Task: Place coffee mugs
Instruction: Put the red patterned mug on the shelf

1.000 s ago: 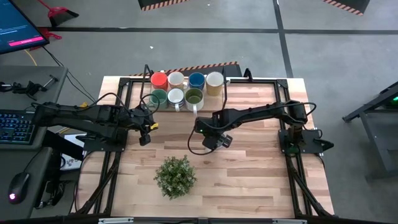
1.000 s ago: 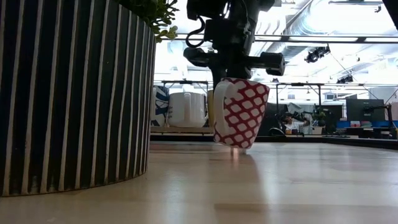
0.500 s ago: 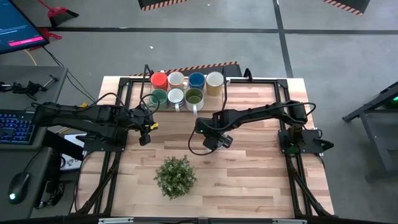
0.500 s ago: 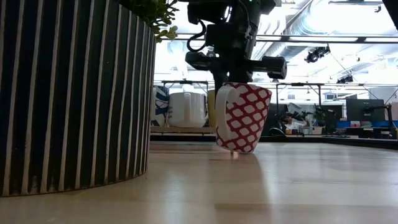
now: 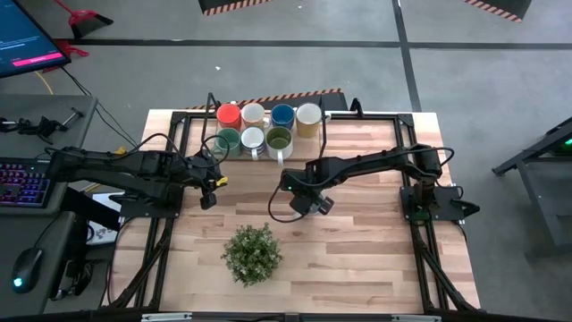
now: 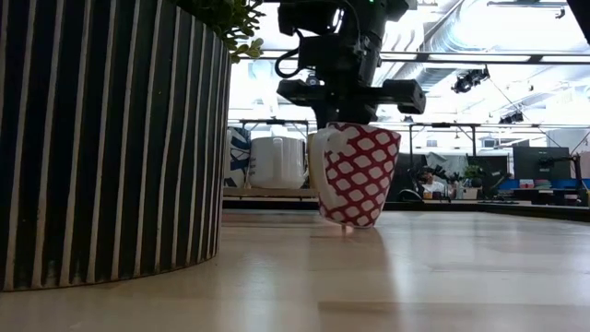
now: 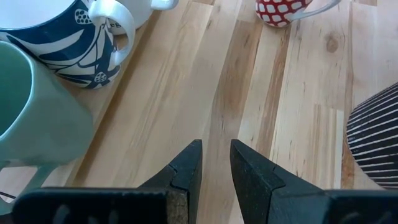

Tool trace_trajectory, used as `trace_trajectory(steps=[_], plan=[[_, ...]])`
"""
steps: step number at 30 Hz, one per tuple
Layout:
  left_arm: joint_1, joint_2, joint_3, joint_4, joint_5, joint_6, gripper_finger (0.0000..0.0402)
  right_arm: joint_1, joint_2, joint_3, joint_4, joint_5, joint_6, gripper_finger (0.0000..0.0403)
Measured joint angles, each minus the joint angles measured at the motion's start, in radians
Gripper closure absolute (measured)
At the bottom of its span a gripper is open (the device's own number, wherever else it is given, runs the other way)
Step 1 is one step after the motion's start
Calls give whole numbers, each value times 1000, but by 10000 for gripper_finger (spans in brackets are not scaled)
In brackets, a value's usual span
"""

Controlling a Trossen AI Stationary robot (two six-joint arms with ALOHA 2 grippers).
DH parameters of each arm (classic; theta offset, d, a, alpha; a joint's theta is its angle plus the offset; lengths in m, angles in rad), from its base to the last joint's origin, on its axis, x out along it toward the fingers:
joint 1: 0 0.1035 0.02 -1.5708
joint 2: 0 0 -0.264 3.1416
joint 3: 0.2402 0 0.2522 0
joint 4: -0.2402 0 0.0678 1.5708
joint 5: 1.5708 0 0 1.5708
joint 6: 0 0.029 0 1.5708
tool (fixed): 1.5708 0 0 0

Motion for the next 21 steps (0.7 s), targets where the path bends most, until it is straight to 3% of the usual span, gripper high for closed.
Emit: trace_trajectory(steps=[12, 21], plan=[[0, 0, 0, 0, 0, 0, 328, -1, -1, 0, 2, 76, 7, 337], [0, 0, 0, 0, 0, 0, 328, 0, -1, 0, 3, 148, 5, 331]])
